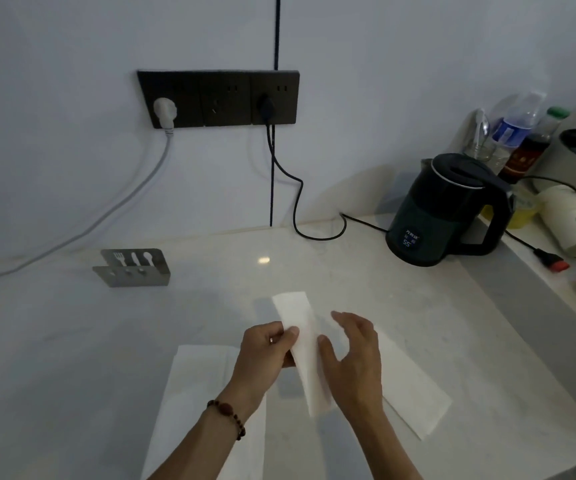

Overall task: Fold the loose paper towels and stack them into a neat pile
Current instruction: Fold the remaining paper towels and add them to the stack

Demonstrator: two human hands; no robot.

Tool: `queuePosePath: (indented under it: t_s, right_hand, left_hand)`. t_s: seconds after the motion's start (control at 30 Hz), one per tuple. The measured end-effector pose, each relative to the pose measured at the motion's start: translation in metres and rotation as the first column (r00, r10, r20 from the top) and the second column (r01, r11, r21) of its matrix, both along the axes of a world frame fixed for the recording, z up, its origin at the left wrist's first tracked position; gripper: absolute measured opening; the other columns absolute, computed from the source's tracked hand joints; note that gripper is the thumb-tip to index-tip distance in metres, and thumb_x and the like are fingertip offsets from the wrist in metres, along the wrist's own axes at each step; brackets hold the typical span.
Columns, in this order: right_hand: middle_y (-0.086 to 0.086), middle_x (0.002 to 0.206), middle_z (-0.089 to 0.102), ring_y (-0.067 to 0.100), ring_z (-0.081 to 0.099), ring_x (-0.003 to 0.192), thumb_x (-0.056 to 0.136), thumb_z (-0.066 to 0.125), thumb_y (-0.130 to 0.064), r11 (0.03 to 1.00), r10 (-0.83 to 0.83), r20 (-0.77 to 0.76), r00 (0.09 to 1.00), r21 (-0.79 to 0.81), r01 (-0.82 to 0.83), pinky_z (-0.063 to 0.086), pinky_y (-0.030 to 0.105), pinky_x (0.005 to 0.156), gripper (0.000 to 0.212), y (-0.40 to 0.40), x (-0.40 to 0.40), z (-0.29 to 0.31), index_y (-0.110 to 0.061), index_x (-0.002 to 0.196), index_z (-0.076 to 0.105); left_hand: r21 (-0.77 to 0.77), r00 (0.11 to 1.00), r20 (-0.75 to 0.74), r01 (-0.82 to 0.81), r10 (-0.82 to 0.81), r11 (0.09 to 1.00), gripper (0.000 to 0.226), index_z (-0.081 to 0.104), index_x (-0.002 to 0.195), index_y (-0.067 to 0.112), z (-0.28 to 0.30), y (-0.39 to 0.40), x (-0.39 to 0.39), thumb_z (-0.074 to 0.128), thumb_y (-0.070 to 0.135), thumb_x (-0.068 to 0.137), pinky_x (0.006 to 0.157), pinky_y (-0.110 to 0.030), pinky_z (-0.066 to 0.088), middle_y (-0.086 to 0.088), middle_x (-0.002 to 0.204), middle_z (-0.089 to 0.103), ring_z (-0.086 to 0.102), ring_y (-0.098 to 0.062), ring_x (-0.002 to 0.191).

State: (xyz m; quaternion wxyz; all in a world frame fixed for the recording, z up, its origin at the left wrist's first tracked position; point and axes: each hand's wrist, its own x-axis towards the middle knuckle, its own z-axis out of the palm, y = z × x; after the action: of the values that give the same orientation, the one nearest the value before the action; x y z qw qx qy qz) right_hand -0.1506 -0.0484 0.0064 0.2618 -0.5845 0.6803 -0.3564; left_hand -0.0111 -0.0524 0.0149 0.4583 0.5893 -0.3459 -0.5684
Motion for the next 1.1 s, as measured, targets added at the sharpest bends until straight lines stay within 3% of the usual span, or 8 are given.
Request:
queuePosePath:
  t_s: [0.1,0.2,0.3,0.53,0.77,0.97,1.1]
  right_hand:
    - [-0.024,0.105,0.058,-0.008,0.056,0.095,0.087,0.067,-0.018,0.981,0.16,-0.011,0.987,-0.107,-0.16,0.042,0.004,0.082,0.017,0.009,0.017,-0.001,-0.023,0.103,0.071]
    - [-0.018,0.094,0.068,-0.001,0.064,0.09,0.087,0.067,-0.015,0.976,0.195,0.045,0.98,-0.106,-0.19,0.052,0.013,0.077,0.014,0.019,0.03,-0.002,-0.023,0.097,0.073]
    - [-0.017,0.09,0.07,0.001,0.066,0.086,0.085,0.069,-0.012,0.983,0.18,0.127,0.976,-0.072,-0.171,0.052,0.013,0.075,0.015,0.027,0.04,0.0,-0.024,0.094,0.073]
    - [-0.014,0.085,0.074,0.005,0.069,0.083,0.09,0.059,-0.007,0.971,0.173,0.36,0.917,0.092,-0.219,0.052,0.015,0.071,0.024,0.048,0.062,0.019,-0.023,0.089,0.077]
    - [0.012,0.094,0.075,0.029,0.071,0.091,0.093,0.055,-0.005,0.941,0.11,0.654,0.748,0.175,-0.291,0.055,0.04,0.086,0.023,0.072,0.096,0.024,-0.01,0.096,0.077]
    - [0.02,0.1,0.072,0.034,0.069,0.095,0.093,0.058,-0.012,0.908,0.13,0.734,0.667,0.183,-0.377,0.054,0.037,0.083,0.02,0.085,0.123,0.022,-0.005,0.102,0.074]
    - [0.014,0.099,0.074,0.029,0.071,0.095,0.086,0.067,-0.008,0.894,0.176,0.695,0.697,0.183,-0.408,0.055,0.037,0.087,0.018,0.091,0.134,0.023,-0.007,0.103,0.074]
  left_hand:
    - [0.016,0.999,-0.016,0.048,-0.048,0.999,0.025,0.07,0.087,-0.008,0.002,0.006,0.01,0.057,0.011,0.096,0.077,-0.036,0.06,-0.024,0.089,0.071,0.072,-0.03,0.084]
    - [0.064,0.983,-0.104,0.158,-0.151,0.985,0.026,0.071,0.084,0.001,0.004,0.014,0.026,0.051,0.009,0.098,0.083,-0.037,0.059,-0.015,0.088,0.074,0.073,-0.027,0.086]
    - [0.071,0.967,-0.136,0.227,-0.216,0.971,0.025,0.068,0.095,-0.007,0.002,0.024,0.045,0.049,0.009,0.1,0.082,-0.032,0.058,-0.019,0.096,0.073,0.072,-0.028,0.092]
    - [0.023,0.973,-0.141,0.186,-0.181,0.982,0.015,0.076,0.091,0.003,0.004,0.043,0.076,0.063,0.01,0.092,0.079,-0.031,0.058,-0.015,0.091,0.075,0.073,-0.027,0.088]
    - [0.033,0.99,-0.098,0.104,-0.1,0.994,0.011,0.076,0.078,0.008,0.007,0.062,0.107,0.07,0.012,0.086,0.06,-0.024,0.051,-0.01,0.074,0.073,0.068,-0.018,0.064]
    - [0.016,0.996,-0.067,0.054,-0.053,0.998,0.015,0.075,0.077,0.005,0.006,0.077,0.133,0.072,0.017,0.084,0.058,-0.028,0.05,-0.009,0.065,0.069,0.061,-0.016,0.057]
    - [0.003,0.999,-0.041,0.033,-0.033,0.999,0.015,0.075,0.075,0.005,0.007,0.083,0.145,0.074,0.017,0.083,0.055,-0.024,0.047,-0.009,0.065,0.069,0.06,-0.015,0.056]
